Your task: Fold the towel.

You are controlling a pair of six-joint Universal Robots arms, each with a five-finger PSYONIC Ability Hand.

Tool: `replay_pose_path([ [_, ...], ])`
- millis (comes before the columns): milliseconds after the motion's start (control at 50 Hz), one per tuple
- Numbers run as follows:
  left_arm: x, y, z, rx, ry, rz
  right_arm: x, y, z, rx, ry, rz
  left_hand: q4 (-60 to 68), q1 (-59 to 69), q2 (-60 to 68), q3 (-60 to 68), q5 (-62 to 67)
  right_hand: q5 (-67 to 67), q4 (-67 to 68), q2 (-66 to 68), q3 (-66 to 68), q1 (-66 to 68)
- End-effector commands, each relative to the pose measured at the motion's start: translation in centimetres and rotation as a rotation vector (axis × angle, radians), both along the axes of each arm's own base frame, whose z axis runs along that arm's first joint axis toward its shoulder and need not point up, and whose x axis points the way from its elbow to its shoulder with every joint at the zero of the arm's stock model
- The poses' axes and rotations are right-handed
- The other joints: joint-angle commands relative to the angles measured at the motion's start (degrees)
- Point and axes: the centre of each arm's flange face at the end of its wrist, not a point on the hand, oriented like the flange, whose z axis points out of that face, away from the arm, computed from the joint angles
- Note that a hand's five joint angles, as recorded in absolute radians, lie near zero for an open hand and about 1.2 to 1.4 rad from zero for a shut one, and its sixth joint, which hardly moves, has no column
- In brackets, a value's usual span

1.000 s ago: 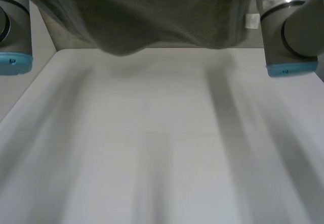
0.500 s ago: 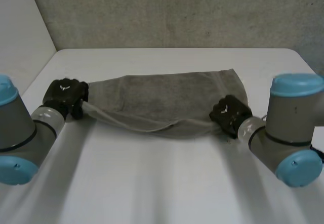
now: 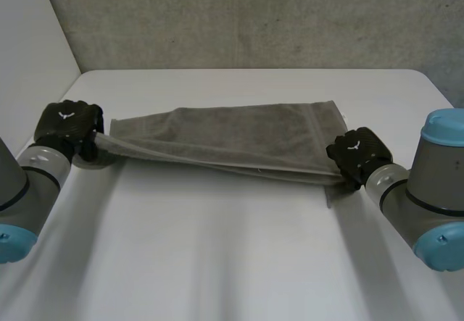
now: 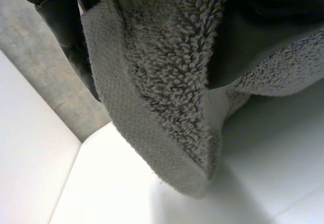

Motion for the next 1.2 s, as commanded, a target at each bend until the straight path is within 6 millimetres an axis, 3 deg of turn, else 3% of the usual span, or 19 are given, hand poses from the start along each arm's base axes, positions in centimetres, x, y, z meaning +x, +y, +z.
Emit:
replay_pose_path([
  [20, 1.0, -0.8, 0.3, -0.015, 0.003, 0.035, -0.9, -1.0, 0.3, -0.036, 0.001, -0.045, -7.18, -4.24, -7.20, -8.87, -16.68, 0.77, -0.38, -0.61, -0.25, 0.48],
  [160, 1.2, -0.9, 0.4, -0.015, 0.006, 0.043, -1.1, -1.4, 0.5, -0.065, 0.005, -0.075, -7.18, -4.24, -7.20, -8.87, -16.68, 2.63, 1.48, 1.25, 1.61, 2.34],
  [300, 0.5, 0.2, -0.4, 0.022, 0.002, 0.014, -1.0, -1.0, 0.1, -0.037, 0.008, -0.066, -7.18, -4.24, -7.20, -8.87, -16.68, 32.46, 31.31, 31.08, 31.45, 32.17],
  [440, 0.4, 1.1, -0.5, 0.030, -0.004, 0.007, -1.2, -0.2, 1.1, -0.047, -0.004, -0.054, -7.18, -4.24, -7.20, -8.87, -16.68, 32.51, 31.36, 31.13, 31.49, 32.22],
  [480, 0.6, 1.2, 0.7, -0.005, 0.001, 0.012, -1.5, 0.4, 3.3, -0.089, -0.029, -0.030, -7.18, -4.24, -7.20, -8.87, -16.68, 32.51, 31.36, 31.13, 31.49, 32.22],
  [540, 0.8, 1.3, 1.3, -0.021, 0.003, 0.017, -2.1, 0.4, 4.4, -0.109, -0.042, -0.033, -7.18, -4.24, -7.20, -8.87, -16.68, 32.51, 31.36, 31.13, 31.49, 32.22],
  [580, 1.0, 2.1, 3.1, -0.070, 0.011, 0.018, -3.2, 0.7, 7.1, -0.153, -0.064, -0.039, -7.18, -4.24, -7.20, -8.87, -16.68, 32.51, 31.36, 31.13, 31.49, 32.22],
  [600, 1.0, 2.1, 3.2, -0.070, 0.011, 0.018, -3.2, 0.7, 7.1, -0.154, -0.064, -0.039, -7.18, -4.24, -7.20, -8.87, -16.68, 32.51, 31.36, 31.13, 31.49, 32.22],
  [640, 1.3, 3.1, 5.1, -0.127, 0.018, 0.024, -4.2, 1.6, 10.4, -0.213, -0.082, -0.038, -7.18, -4.24, -7.20, -8.87, -16.68, 32.51, 31.36, 31.13, 31.49, 32.22],
  [660, 1.3, 3.1, 5.1, -0.128, 0.018, 0.024, -4.2, 1.6, 10.5, -0.213, -0.082, -0.038, -7.18, -4.24, -7.20, -8.87, -16.68, 32.51, 31.36, 31.13, 31.49, 32.22],
  [700, 1.6, 4.1, 7.0, -0.184, 0.024, 0.029, -5.1, 2.5, 13.5, -0.270, -0.095, -0.033, -7.18, -4.24, -7.20, -8.87, -16.68, 32.51, 31.36, 31.13, 31.49, 32.22],
  [760, 1.7, 5.2, 8.2, -0.216, 0.028, 0.027, -5.8, 3.5, 16.5, -0.336, -0.106, -0.025, -7.18, -4.24, -7.20, -8.87, -16.68, 32.51, 31.36, 31.13, 31.49, 32.22],
  [800, 1.7, 5.6, 8.2, -0.209, 0.027, 0.027, -6.1, 3.9, 17.2, -0.340, -0.102, -0.021, -7.18, -4.24, -7.20, -8.87, -16.68, 32.51, 31.36, 31.13, 31.49, 32.22],
  [880, 1.7, 6.0, 7.6, -0.161, 0.020, 0.024, -6.3, 4.7, 17.4, -0.281, -0.094, 0.000, -7.18, -4.24, -7.20, -8.87, -16.68, 32.51, 31.36, 31.13, 31.49, 32.22],
  [940, 1.5, 6.2, 6.0, -0.084, 0.011, 0.018, -6.3, 4.7, 16.7, -0.214, -0.088, 0.018, -8.00, -5.06, -8.02, -9.69, -17.49, 32.51, 31.36, 31.13, 31.49, 32.22],
  [960, 1.5, 5.9, 4.7, -0.033, 0.004, 0.017, -6.2, 4.3, 15.8, -0.184, -0.075, 0.028, -8.00, -5.06, -8.02, -9.69, -17.49, 32.51, 31.36, 31.13, 31.49, 32.22],
  [980, 1.5, 5.9, 4.7, -0.032, 0.004, 0.016, -6.2, 4.3, 15.8, -0.184, -0.075, 0.028, -8.00, -5.06, -8.02, -9.69, -17.49, 32.51, 31.36, 31.13, 31.49, 32.22],
  [1020, 1.2, 5.4, 2.4, 0.053, -0.007, 0.010, -5.7, 3.4, 13.7, -0.127, -0.025, 0.048, -8.00, -5.06, -8.02, -9.69, -17.49, 32.51, 31.36, 31.13, 31.49, 32.22],
  [1200, 0.9, 3.8, -0.9, 0.162, -0.022, 0.010, -4.6, 0.8, 9.6, -0.023, 0.046, 0.076, -8.00, -5.06, -8.02, -9.69, -17.49, 32.51, 31.36, 31.13, 31.49, 32.22],
])
